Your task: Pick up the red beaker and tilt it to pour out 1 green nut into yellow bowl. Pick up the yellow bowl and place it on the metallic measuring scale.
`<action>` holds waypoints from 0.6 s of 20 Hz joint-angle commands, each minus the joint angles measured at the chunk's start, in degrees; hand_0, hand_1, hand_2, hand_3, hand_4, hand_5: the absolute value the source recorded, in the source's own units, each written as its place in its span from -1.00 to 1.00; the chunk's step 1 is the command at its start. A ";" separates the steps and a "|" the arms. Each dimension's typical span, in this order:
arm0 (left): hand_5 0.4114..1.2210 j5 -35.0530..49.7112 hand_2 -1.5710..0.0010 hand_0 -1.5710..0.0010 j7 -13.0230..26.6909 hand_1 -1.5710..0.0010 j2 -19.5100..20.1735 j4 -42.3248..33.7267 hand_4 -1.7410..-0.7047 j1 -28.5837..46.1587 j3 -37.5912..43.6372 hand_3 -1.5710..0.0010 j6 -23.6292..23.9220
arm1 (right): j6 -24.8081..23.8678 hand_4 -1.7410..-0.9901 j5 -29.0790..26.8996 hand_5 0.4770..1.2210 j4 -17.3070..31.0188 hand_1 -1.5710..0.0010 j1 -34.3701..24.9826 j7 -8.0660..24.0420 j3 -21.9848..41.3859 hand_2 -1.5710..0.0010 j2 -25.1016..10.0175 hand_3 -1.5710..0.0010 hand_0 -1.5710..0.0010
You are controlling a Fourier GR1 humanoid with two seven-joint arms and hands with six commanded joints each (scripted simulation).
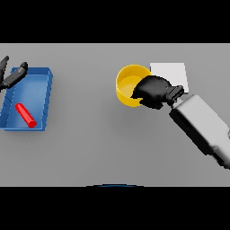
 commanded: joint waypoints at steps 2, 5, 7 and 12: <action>-0.32 0.13 1.00 1.00 0.62 1.00 0.06 -1.35 0.97 0.48 -0.30 1.00 0.48 | 0.72 -1.00 -0.12 1.00 -0.49 -1.00 0.16 0.60 -0.49 -0.94 -0.24 -0.48 -0.99; -0.28 0.38 1.00 1.00 0.44 1.00 0.73 -1.04 0.96 0.31 0.29 1.00 0.17 | -1.02 -1.00 0.49 1.00 0.81 -1.00 -1.34 0.88 -2.21 -0.93 -1.48 -0.46 -0.99; -0.25 0.28 1.00 1.00 0.97 1.00 0.56 -1.41 0.95 0.17 0.10 1.00 0.46 | -3.29 -1.00 0.93 1.00 3.08 -1.00 -1.52 0.43 -2.99 -0.95 -1.80 -0.47 -1.00; -0.22 0.81 1.00 1.00 2.69 1.00 1.14 -2.92 0.94 1.59 0.13 1.00 1.45 | -7.14 -1.00 1.01 1.00 10.24 -1.00 -2.45 -0.54 -5.74 -0.96 -3.17 -0.46 -1.00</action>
